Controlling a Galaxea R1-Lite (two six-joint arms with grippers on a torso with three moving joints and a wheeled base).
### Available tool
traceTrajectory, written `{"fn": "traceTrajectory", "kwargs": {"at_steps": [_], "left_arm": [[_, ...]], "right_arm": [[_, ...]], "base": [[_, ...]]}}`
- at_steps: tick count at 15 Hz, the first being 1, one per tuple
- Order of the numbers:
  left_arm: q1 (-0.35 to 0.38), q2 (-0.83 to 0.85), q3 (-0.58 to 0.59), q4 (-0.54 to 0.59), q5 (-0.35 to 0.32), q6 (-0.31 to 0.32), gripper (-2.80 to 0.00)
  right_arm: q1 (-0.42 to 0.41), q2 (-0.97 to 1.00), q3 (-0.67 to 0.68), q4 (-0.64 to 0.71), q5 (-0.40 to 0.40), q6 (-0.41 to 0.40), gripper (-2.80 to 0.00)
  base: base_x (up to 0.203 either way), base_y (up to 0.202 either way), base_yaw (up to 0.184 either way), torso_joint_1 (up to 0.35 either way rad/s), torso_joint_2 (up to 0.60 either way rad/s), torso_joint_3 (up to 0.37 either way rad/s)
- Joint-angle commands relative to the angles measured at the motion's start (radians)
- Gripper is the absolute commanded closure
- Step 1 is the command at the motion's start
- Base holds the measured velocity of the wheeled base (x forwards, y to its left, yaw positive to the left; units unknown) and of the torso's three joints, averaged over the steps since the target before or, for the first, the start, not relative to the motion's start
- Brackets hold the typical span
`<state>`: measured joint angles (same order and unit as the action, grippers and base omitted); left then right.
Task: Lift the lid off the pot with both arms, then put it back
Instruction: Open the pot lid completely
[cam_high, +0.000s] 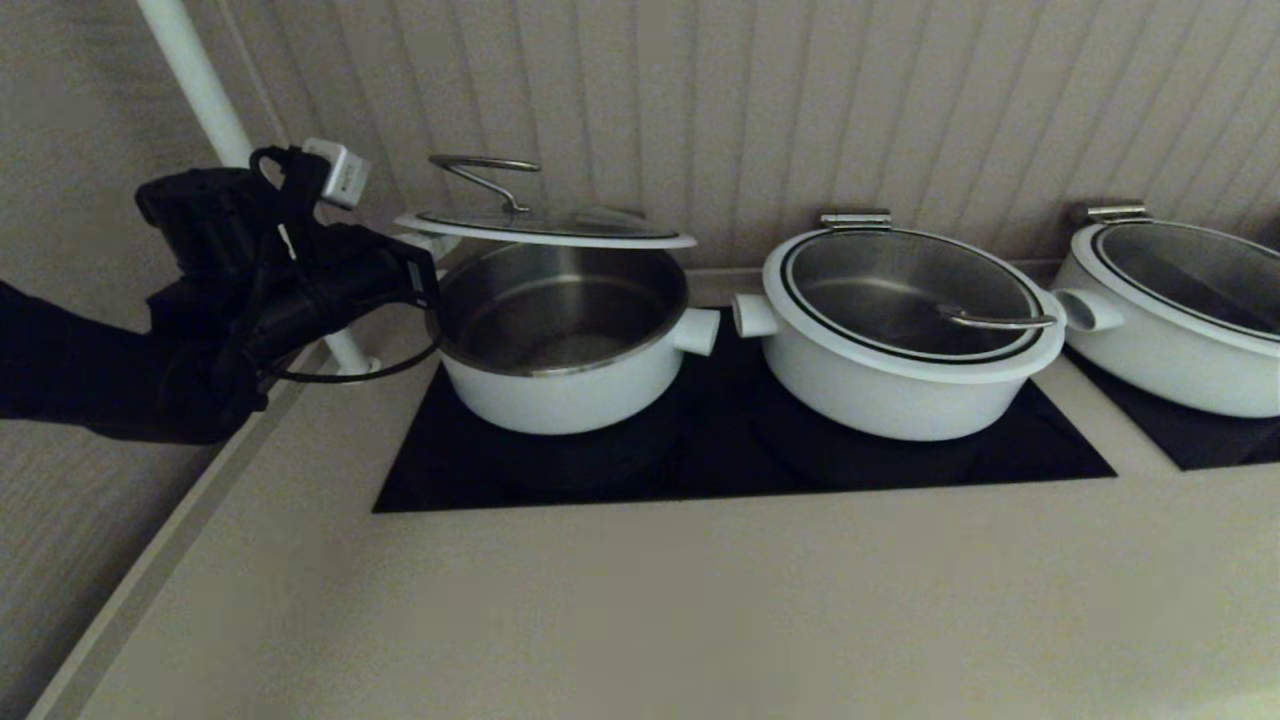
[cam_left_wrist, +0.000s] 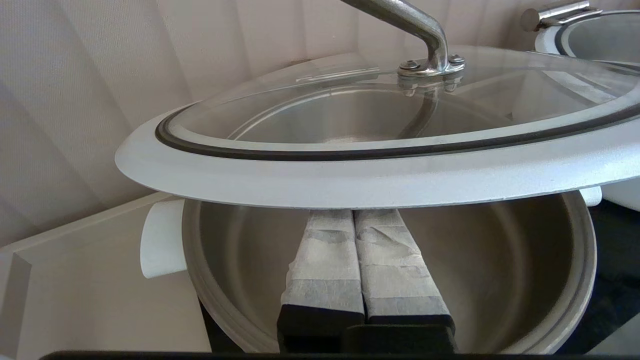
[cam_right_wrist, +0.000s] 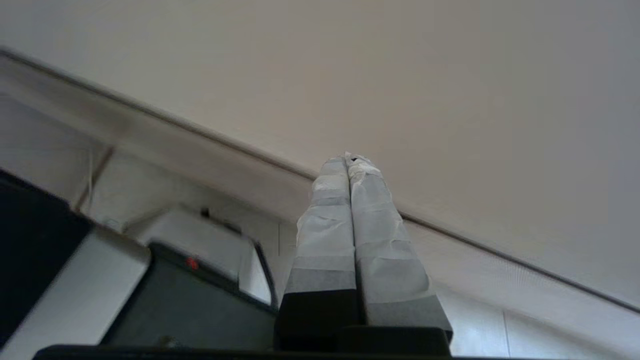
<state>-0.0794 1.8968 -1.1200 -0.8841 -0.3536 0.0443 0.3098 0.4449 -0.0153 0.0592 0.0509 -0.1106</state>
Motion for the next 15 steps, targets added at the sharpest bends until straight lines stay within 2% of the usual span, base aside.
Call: {"fn": "traceTrajectory", "kwargs": {"at_steps": [1,12,15], "left_arm": [[0.0,-0.001,-0.001,-0.006,-0.002,0.0,0.0],[0.0,-0.008,0.003,-0.007,-0.002,0.0,0.0],[0.001,-0.007,0.005,-0.007,-0.002,0.0,0.0]], "right_arm": [[0.002,-0.135,-0.005,0.006,0.004,0.004,0.0],[0.002,-0.172,-0.002,-0.012,0.001,0.026,0.0],[-0.07,-0.17,0.0,-0.014,0.001,0.026,0.0]], "base": [[0.0,0.0,0.0,0.0,0.0,0.0],[0.0,0.0,0.0,0.0,0.0,0.0],[0.0,0.0,0.0,0.0,0.0,0.0]]}}
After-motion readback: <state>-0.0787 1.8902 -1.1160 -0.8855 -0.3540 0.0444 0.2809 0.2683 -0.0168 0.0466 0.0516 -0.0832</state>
